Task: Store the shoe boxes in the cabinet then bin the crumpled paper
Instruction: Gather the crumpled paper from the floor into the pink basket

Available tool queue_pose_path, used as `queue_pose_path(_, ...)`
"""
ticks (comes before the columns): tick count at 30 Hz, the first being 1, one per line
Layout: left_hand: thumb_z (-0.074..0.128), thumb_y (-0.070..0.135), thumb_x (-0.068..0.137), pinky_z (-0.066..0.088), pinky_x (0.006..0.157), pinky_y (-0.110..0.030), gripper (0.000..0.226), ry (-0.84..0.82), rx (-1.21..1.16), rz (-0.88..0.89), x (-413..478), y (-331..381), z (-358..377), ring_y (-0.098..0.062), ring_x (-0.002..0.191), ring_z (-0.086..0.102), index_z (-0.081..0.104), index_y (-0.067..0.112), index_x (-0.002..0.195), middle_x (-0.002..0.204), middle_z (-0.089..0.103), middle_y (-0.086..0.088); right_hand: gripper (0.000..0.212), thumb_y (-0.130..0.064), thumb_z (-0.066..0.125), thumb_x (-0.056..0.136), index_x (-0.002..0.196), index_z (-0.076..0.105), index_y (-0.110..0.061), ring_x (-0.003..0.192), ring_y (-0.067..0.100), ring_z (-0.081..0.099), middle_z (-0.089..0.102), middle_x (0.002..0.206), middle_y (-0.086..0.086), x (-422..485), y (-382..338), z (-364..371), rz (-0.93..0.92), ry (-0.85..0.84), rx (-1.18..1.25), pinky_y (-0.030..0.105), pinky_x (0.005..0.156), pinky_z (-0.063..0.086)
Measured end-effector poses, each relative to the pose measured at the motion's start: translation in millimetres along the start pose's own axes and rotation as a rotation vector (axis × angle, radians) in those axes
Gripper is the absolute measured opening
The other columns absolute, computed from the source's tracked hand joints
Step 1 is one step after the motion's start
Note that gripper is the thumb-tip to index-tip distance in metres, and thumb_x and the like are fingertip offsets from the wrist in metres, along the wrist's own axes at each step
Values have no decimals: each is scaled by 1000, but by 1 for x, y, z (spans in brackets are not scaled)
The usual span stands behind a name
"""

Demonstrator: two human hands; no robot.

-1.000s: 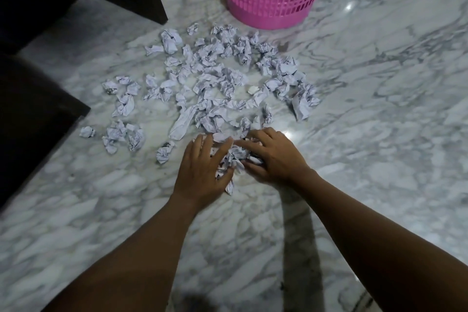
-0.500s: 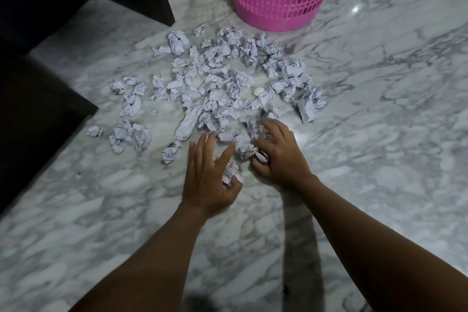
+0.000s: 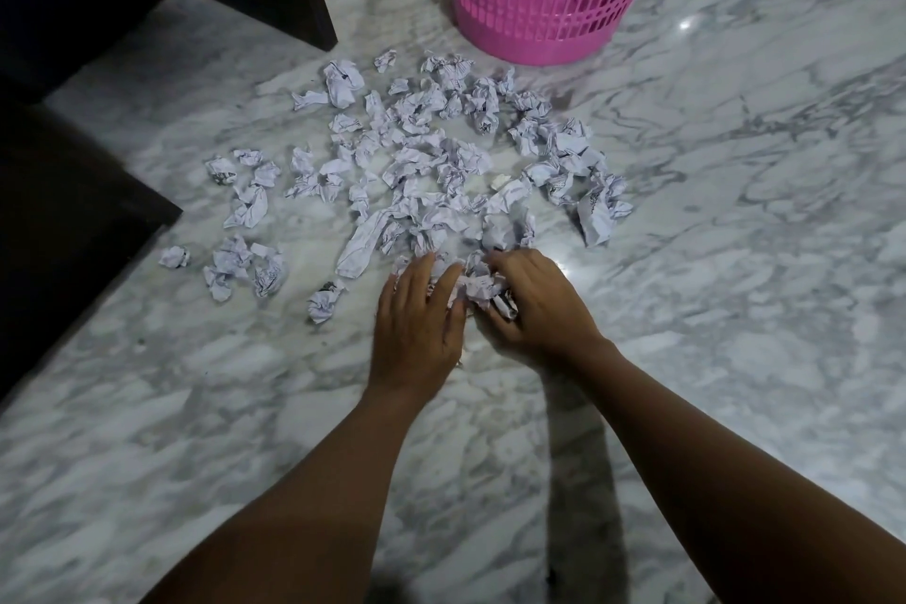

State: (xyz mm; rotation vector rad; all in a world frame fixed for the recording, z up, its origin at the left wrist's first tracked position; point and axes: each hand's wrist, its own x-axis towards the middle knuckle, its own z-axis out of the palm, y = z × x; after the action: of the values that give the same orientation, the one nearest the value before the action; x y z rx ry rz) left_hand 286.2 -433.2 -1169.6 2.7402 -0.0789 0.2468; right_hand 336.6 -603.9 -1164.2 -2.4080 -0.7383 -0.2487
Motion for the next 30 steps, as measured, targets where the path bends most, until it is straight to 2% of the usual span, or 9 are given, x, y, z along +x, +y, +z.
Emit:
queue_pose_path(3, 28, 31, 103, 36, 107, -47, 43, -20, -2, 22, 1, -4, 0, -28, 132, 46, 51, 15, 136, 140, 51, -9, 50, -36, 68, 88, 133, 62, -15, 105, 26, 59, 64, 123, 7, 2, 5, 1, -67, -36, -59, 37, 90, 44)
queue_pose_path(8, 39, 15, 97, 38, 106, -44, 39, -31, -28, 34, -1, -11, 3, -31, 130, 47, 51, 7, 134, 139, 51, -12, 41, -33, 70, 83, 122, 68, -19, 111, 24, 60, 61, 135, 0, 4, 11, 7, -141, -118, -58, 40, 90, 45)
queue_pose_path(13, 34, 19, 97, 39, 105, -46, 42, -36, 8, -1, -1, -13, -2, -34, 128, 48, 54, 3, 130, 134, 54, -16, 31, -28, 69, 81, 109, 70, -15, 99, 26, 61, 68, 116, 0, 6, 1, 15, -125, -85, -40, 40, 80, 47)
queue_pose_path(16, 35, 22, 98, 31, 112, -51, 40, -3, 45, -57, -5, -15, -4, -36, 133, 43, 57, 3, 124, 131, 54, -18, 31, -28, 72, 81, 109, 71, -14, 91, 27, 60, 68, 107, 3, 7, -2, 19, -128, -69, -40, 39, 77, 46)
queue_pose_path(18, 39, 23, 96, 27, 114, -52, 38, -2, 3, -71, -6, -18, -6, -35, 138, 38, 58, 4, 122, 130, 53, -18, 25, -29, 74, 82, 101, 72, -12, 83, 26, 57, 67, 98, 4, 7, -3, 20, -134, -64, -34, 38, 72, 45)
queue_pose_path(22, 48, 41, 91, 37, 106, -51, 47, -28, -26, -70, -8, -20, -10, -37, 133, 41, 57, 6, 120, 130, 51, -17, 25, -36, 72, 87, 87, 69, -11, 71, 24, 55, 62, 82, 4, 5, -5, 20, -78, -32, 6, 32, 63, 39)
queue_pose_path(24, 51, 49, 88, 37, 106, -49, 54, -26, -20, -83, -9, -19, -10, -36, 134, 40, 57, 7, 121, 131, 50, -16, 24, -35, 71, 85, 88, 70, -12, 70, 23, 56, 62, 79, 3, 2, -7, 18, -40, -28, 35, 28, 61, 37)
queue_pose_path(27, 58, 51, 84, 37, 106, -50, 57, 3, -22, -89, -10, -17, -9, -36, 137, 36, 57, 7, 120, 132, 48, -17, 28, -35, 66, 82, 93, 71, -11, 72, 23, 60, 63, 79, 4, 3, -6, 17, 30, -31, 121, 26, 61, 41)
queue_pose_path(30, 61, 50, 82, 33, 110, -52, 55, 17, -13, -81, -10, -18, -7, -37, 141, 31, 58, 7, 116, 130, 47, -17, 25, -30, 61, 83, 85, 70, -7, 67, 27, 63, 64, 74, 7, 8, -6, 14, 84, 19, 166, 28, 60, 45)
